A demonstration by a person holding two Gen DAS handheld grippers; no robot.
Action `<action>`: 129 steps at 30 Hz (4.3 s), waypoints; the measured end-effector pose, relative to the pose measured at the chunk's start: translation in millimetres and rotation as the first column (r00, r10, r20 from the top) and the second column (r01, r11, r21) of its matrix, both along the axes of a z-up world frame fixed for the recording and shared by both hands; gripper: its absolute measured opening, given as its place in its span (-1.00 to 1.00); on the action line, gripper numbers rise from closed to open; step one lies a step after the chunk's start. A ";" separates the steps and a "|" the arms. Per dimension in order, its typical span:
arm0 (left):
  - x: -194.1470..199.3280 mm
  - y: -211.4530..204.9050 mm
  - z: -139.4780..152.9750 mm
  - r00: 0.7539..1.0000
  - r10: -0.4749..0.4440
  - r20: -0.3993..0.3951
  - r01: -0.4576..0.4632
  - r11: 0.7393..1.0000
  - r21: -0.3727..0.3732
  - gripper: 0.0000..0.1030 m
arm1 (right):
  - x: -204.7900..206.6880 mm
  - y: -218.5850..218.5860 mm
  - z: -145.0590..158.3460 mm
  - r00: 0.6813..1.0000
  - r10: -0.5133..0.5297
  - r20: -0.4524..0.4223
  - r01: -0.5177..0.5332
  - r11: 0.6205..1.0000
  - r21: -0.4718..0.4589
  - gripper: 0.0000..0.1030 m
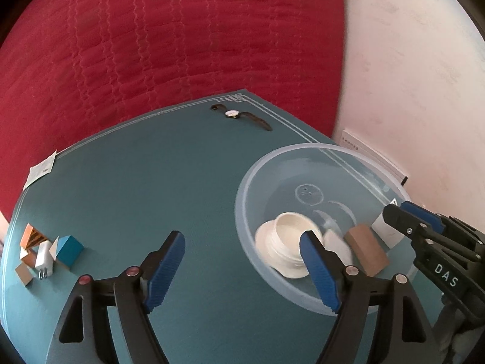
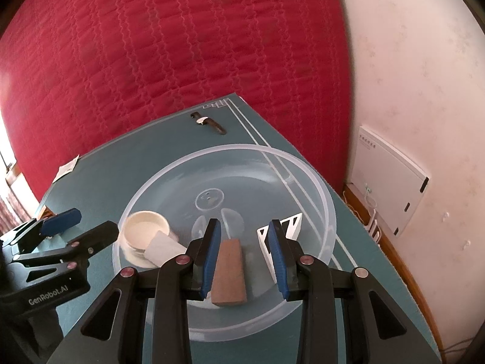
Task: Organize rigid objects
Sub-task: 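Lower the white board into the container and open the right tool, then withdraw both open tools from the container toward the loose blocks, then grasp the pale triangular prism with the left tool while the right tool grasps the blue triangular block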
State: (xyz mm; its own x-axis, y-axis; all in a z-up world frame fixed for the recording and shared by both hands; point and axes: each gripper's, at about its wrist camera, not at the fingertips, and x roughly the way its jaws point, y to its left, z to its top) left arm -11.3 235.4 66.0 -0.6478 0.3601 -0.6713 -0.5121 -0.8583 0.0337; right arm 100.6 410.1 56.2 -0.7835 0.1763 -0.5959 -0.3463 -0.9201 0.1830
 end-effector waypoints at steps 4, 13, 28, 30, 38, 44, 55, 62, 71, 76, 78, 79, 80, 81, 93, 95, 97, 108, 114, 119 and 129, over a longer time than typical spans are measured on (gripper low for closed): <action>-1.4 -4.7 -5.6 0.999 0.028 0.016 -0.028 1.000 -0.014 0.65 | -0.1 -2.8 -1.0 1.000 0.007 0.005 -0.007 1.000 0.001 -0.34; -1.1 -12.7 -7.1 0.998 0.059 0.027 -0.059 0.998 -0.021 0.95 | 0.4 -9.4 -4.3 1.000 0.030 0.011 -0.030 1.000 0.002 -0.34; -10.4 -48.3 -6.1 0.986 0.159 0.056 -0.159 0.987 0.003 0.99 | -1.1 -31.0 -7.4 0.997 0.075 0.026 -0.076 0.997 0.030 -0.32; -10.8 -52.4 -5.7 0.985 0.164 0.057 -0.165 0.986 0.006 0.99 | -1.1 -35.3 -6.6 0.996 0.086 0.026 -0.087 0.996 0.032 -0.32; -13.4 -75.8 -4.0 0.978 0.199 0.056 -0.200 0.980 0.017 0.99 | -0.3 -59.2 -3.7 0.990 0.138 0.021 -0.139 0.989 0.044 -0.13; -18.6 -99.4 -4.8 0.968 0.242 0.062 -0.244 0.969 0.025 0.99 | -4.9 -78.9 -2.9 0.984 0.178 0.029 -0.179 0.982 0.053 -0.12; -26.9 -137.1 -11.2 0.948 0.307 0.084 -0.311 0.950 0.032 0.99 | -18.1 -113.6 1.3 0.970 0.242 0.032 -0.243 0.969 0.050 -0.11; -30.7 -166.1 -14.8 0.929 0.360 0.090 -0.364 0.931 0.030 0.99 | -28.3 -142.9 2.9 0.953 0.302 0.032 -0.303 0.952 0.035 -0.11; -36.5 -210.7 -22.1 0.890 0.448 0.084 -0.451 0.893 0.017 0.99 | -40.1 -178.3 -3.1 0.922 0.382 0.060 -0.383 0.924 0.006 -0.11; -40.1 -232.8 -25.9 0.863 0.497 0.085 -0.500 0.866 0.015 0.99 | -45.7 -191.3 -9.4 0.909 0.408 0.080 -0.409 0.912 -0.005 -0.11; -42.3 -241.0 -26.6 0.853 0.515 0.085 -0.518 0.855 0.014 0.99 | -47.4 -194.3 -10.3 0.905 0.416 0.084 -0.417 0.909 -0.006 -0.11; -43.8 -246.7 -27.3 0.845 0.528 0.086 -0.531 0.848 0.013 0.99 | -48.1 -196.1 -11.1 0.903 0.420 0.087 -0.421 0.907 -0.007 -0.11; -45.3 -252.6 -27.9 0.836 0.542 0.088 -0.545 0.838 0.011 0.99 | -49.0 -198.2 -12.2 0.901 0.425 0.091 -0.426 0.905 -0.010 -0.11; -46.3 -255.9 -27.9 0.831 0.549 0.089 -0.552 0.834 0.011 0.99 | -50.0 -199.0 -12.6 0.900 0.427 0.094 -0.428 0.904 -0.011 -0.11; -73.2 -302.6 -32.9 0.751 0.654 0.090 -0.656 0.755 -0.012 0.98 | -54.4 -205.2 -18.4 0.890 0.440 0.122 -0.440 0.898 -0.024 -0.11; -78.4 -303.5 -34.3 0.752 0.651 0.098 -0.653 0.757 -0.013 0.94 | -54.2 -206.1 -18.4 0.888 0.443 0.125 -0.444 0.896 -0.023 -0.11; -82.3 -303.0 -36.0 0.751 0.651 0.105 -0.654 0.757 -0.016 0.91 | -55.2 -206.7 -18.8 0.887 0.444 0.129 -0.445 0.895 -0.023 -0.11; -95.1 -304.5 -46.3 0.769 0.620 0.156 -0.626 0.779 -0.010 0.47 | -61.2 -213.3 -24.5 0.877 0.454 0.161 -0.455 0.890 -0.032 -0.11; -89.8 -299.1 -43.8 0.793 0.592 0.140 -0.599 0.801 0.007 -0.16 | -65.4 -223.8 -25.0 0.867 0.469 0.170 -0.472 0.881 -0.027 -0.11; -86.2 -303.8 -41.4 0.792 0.593 0.143 -0.603 0.797 0.038 -0.23 | -68.1 -231.1 -23.7 0.859 0.482 0.172 -0.484 0.874 -0.028 -0.11; -72.5 -302.2 -36.2 0.791 0.598 0.130 -0.609 0.790 0.072 -0.29 | -84.6 -244.5 -17.1 0.849 0.498 0.178 -0.503 0.864 -0.015 -0.11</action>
